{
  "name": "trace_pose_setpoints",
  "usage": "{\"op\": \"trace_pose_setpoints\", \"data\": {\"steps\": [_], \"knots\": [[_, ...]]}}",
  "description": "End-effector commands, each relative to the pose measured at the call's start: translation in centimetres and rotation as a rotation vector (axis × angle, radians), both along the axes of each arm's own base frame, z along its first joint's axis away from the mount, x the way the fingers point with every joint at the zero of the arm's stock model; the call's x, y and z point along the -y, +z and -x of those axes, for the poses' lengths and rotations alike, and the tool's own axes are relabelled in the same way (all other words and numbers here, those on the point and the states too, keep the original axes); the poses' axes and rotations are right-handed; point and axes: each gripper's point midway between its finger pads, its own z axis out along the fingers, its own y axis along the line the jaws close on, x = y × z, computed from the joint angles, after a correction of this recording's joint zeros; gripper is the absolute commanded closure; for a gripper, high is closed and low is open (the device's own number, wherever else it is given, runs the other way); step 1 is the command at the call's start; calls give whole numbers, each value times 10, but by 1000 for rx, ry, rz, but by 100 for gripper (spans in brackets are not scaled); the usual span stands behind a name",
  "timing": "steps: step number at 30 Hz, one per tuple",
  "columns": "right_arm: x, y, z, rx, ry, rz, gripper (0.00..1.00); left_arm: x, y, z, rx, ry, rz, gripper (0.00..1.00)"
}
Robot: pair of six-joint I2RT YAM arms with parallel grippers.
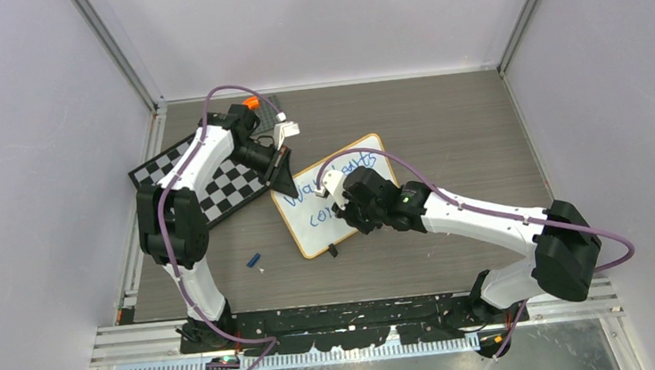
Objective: Write a sentence on the whiteboard
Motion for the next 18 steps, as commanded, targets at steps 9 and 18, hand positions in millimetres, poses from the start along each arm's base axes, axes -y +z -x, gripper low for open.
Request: {"op": "trace_pose_setpoints", "data": {"steps": [9, 18], "knots": [[-9, 50, -31, 130, -80, -131, 100, 3, -12, -3, -7, -21, -21, 100], [-6, 49, -31, 124, -76, -124, 100, 4, -13, -4, -12, -19, -21, 100]]}}
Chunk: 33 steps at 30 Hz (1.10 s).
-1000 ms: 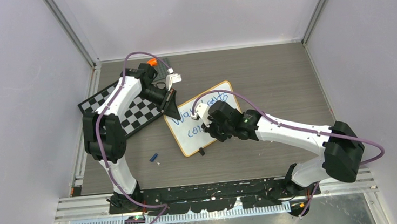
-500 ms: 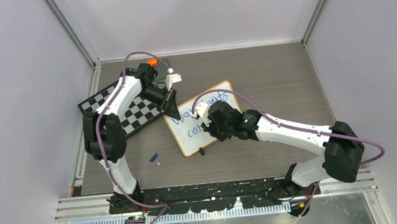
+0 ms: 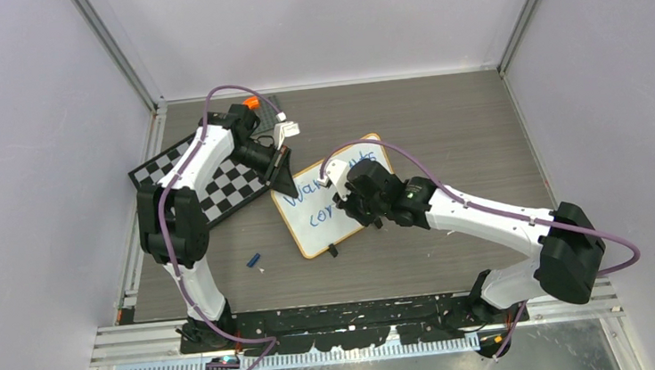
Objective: Write a sentence on the whiteboard
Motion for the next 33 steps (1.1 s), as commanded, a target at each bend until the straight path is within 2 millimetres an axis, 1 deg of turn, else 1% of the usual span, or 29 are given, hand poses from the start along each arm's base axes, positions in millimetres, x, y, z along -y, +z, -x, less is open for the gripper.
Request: {"op": "trace_pose_setpoints", "data": {"steps": [1, 11, 16, 18, 23, 27, 30, 33], "knots": [[-5, 31, -16, 87, -32, -68, 100, 3, -13, -3, -5, -19, -22, 100], [17, 3, -7, 50, -42, 19, 100, 3, -12, -5, -3, -16, -22, 100], [17, -13, 5, -13, -15, 46, 100, 4, -12, -6, -7, -16, -19, 100], [16, -15, 7, -20, -5, 49, 100, 4, -12, -5, -10, -15, -21, 100], [12, -2, 7, -15, 14, 32, 100, 4, -12, -5, -8, -16, -21, 100], [9, 15, 9, 0, 35, -3, 100, 4, -11, -4, -8, -17, -21, 100], [8, 30, 5, 30, 20, -33, 100, 4, -10, -4, -6, -17, -18, 100], [8, 39, -1, 48, 1, -54, 100, 4, -9, -5, -6, -17, -16, 100]]}}
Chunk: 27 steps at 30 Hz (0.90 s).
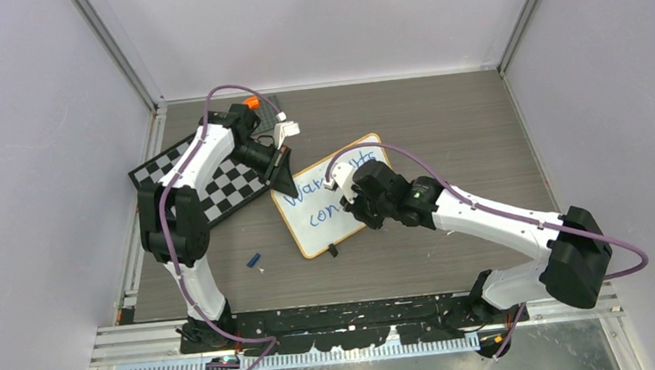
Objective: Write a sentence on the whiteboard
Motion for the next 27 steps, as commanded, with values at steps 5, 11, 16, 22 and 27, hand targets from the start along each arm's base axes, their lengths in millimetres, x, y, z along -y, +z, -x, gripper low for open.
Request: {"op": "trace_pose_setpoints", "data": {"steps": [5, 11, 16, 22, 27], "knots": [[-14, 46, -21, 105, -29, -105, 100, 4, -9, -4, 6, -19, -15, 100], [-12, 31, -28, 105, -41, -60, 100, 4, -10, -4, 6, -20, -15, 100], [-8, 18, -25, 86, -36, -29, 100, 4, -11, -4, 5, -21, -16, 100], [-2, 3, -13, 36, -17, 2, 100, 5, -12, -5, 3, -21, -13, 100], [-1, -2, -7, 24, -6, 12, 100, 5, -12, -4, 2, -21, -16, 100]]}}
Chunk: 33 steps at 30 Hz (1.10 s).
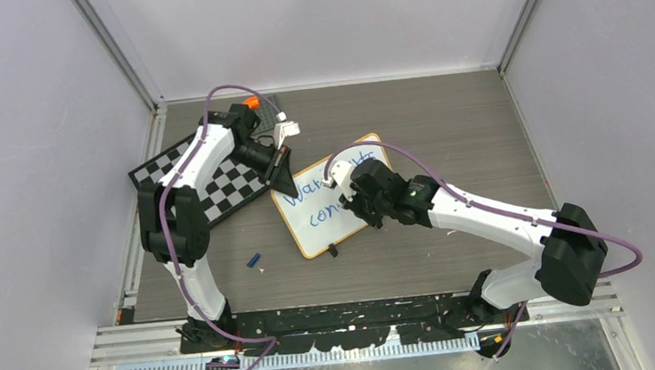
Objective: Write a sentence on the whiteboard
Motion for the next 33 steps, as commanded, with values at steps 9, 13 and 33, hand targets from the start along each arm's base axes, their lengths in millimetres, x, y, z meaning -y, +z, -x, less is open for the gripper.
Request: {"op": "trace_pose_setpoints", "data": {"steps": [9, 13, 33], "knots": [[-12, 14, -9, 46, 5, -35, 100, 5, -12, -4, 1, -20, -15, 100], [-13, 26, -20, 81, -30, -54, 100, 4, -11, -4, 2, -20, -17, 100], [15, 14, -28, 78, -94, -2, 100, 5, -16, -5, -7, -22, -17, 100]]}}
